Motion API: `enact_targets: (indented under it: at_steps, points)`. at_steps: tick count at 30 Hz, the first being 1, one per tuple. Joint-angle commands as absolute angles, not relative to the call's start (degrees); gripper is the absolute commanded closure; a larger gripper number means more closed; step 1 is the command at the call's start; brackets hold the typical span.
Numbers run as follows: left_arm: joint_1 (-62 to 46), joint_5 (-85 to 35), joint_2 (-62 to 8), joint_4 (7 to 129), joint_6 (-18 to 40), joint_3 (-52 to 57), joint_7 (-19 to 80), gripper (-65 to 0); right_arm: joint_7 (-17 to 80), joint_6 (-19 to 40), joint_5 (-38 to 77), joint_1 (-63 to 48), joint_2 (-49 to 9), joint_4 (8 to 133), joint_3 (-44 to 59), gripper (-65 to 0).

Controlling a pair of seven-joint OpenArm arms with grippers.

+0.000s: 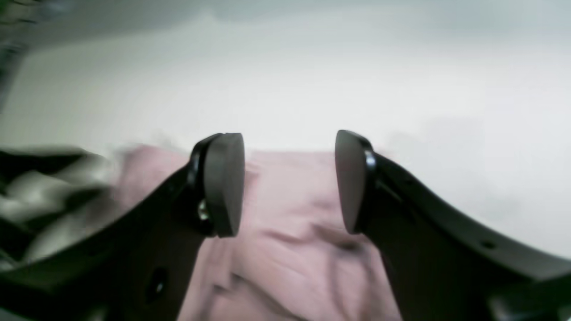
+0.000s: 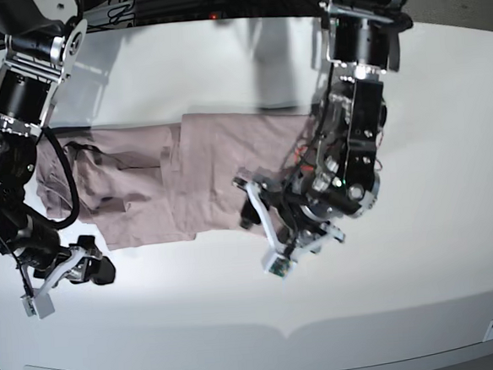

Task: Fold the T-shirt properly
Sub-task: 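Grasp the strip end with the left gripper and fold it toward the middle, then grasp the other strip end with the right gripper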

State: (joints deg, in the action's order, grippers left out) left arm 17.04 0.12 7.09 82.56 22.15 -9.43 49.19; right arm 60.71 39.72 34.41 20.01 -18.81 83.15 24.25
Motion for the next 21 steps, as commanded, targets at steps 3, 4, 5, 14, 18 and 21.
enact_targets:
  at_steps: [3, 4, 5, 14, 18, 21]
  points:
    - [22.33, 1.48, 5.45, 86.3, 18.79, -9.43, 48.4, -35.9, 57.8, 40.0, 28.75, 21.74, -21.26, 84.2, 24.75, -33.0]
    - [23.22, 2.46, 4.93, 87.61, 18.5, -9.43, 48.56, -35.9, 57.84, 40.0, 26.72, 21.69, -21.98, 84.16, 25.04, -33.0]
    - [24.12, 2.81, 4.32, 89.03, 18.11, -9.43, 49.04, -35.9, 57.87, 39.97, 25.21, 21.54, -22.79, 84.05, 25.54, -33.0]
    - [25.56, -1.69, 3.31, 95.24, 16.47, -9.43, 51.27, -35.9, 58.92, 37.43, 24.53, 12.38, -31.11, 83.59, 34.02, -33.0]
    - [25.56, -3.29, 3.31, 95.24, 16.49, -9.47, 51.48, -35.9, 58.92, 37.23, 25.71, 8.32, -32.38, 80.31, 37.21, -33.0]
    - [25.56, -3.27, 3.31, 95.24, 16.49, -9.47, 51.68, -35.9, 58.92, 37.23, 27.35, 8.32, -32.42, 73.82, 38.41, -33.0]
